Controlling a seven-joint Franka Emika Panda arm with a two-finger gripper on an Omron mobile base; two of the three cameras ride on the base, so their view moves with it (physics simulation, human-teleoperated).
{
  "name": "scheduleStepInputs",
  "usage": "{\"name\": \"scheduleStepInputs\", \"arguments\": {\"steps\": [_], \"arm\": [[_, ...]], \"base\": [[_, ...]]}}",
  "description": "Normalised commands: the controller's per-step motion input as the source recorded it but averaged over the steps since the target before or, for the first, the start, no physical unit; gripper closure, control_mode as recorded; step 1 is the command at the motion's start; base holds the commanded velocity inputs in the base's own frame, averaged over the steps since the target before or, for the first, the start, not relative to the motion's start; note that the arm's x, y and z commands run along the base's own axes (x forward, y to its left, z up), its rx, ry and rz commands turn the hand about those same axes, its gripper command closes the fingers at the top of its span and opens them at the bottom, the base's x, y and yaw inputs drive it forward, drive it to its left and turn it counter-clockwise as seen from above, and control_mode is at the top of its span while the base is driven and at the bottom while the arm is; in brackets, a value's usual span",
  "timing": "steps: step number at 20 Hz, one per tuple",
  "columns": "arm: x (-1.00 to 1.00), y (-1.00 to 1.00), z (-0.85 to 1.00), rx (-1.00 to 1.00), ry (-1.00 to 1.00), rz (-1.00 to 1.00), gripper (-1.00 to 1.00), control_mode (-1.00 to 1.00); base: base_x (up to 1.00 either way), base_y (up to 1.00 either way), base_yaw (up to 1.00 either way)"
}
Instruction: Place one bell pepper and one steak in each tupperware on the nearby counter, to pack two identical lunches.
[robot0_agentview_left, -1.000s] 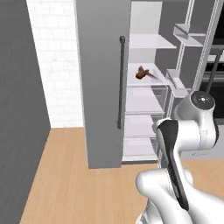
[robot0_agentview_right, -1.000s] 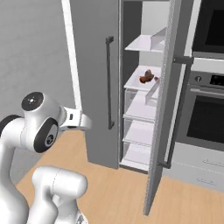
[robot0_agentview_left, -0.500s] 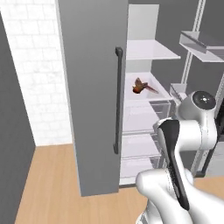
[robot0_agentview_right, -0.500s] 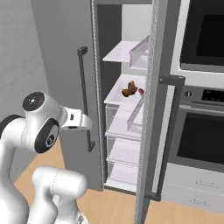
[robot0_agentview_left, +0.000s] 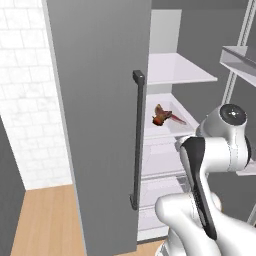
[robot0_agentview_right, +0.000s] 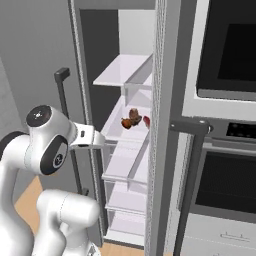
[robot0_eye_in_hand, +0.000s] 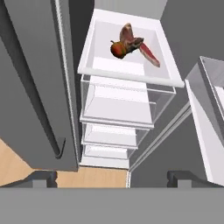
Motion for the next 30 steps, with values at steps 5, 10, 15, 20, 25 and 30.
{"name": "scheduleStepInputs", "arguments": {"steps": [5, 10, 15, 20, 25, 30], "arm": [[0.52, -0.16, -0.07, 0.00, 0.00, -0.11, -1.00, -1.00], [0.44, -0.05, -0.17, 0.00, -0.04, -0.07, -1.00, -1.00], [0.03, -0.22, -0.14, 0.15, -0.21, -0.13, -1.00, -1.00], [0.00, -0.16, -0.01, 0.29, -0.12, -0.11, -1.00, -1.00], [0.22, 0.05, 0.00, 0.18, 0.01, -0.12, -1.00, -1.00], [0.25, 0.00, 0.02, 0.15, 0.04, -0.13, -1.00, -1.00]], "base": [[0.00, 0.00, 0.00], [0.00, 0.00, 0.00], [0.00, 0.00, 0.00], [0.00, 0.00, 0.00], [0.00, 0.00, 0.00], [0.00, 0.00, 0.00]]}}
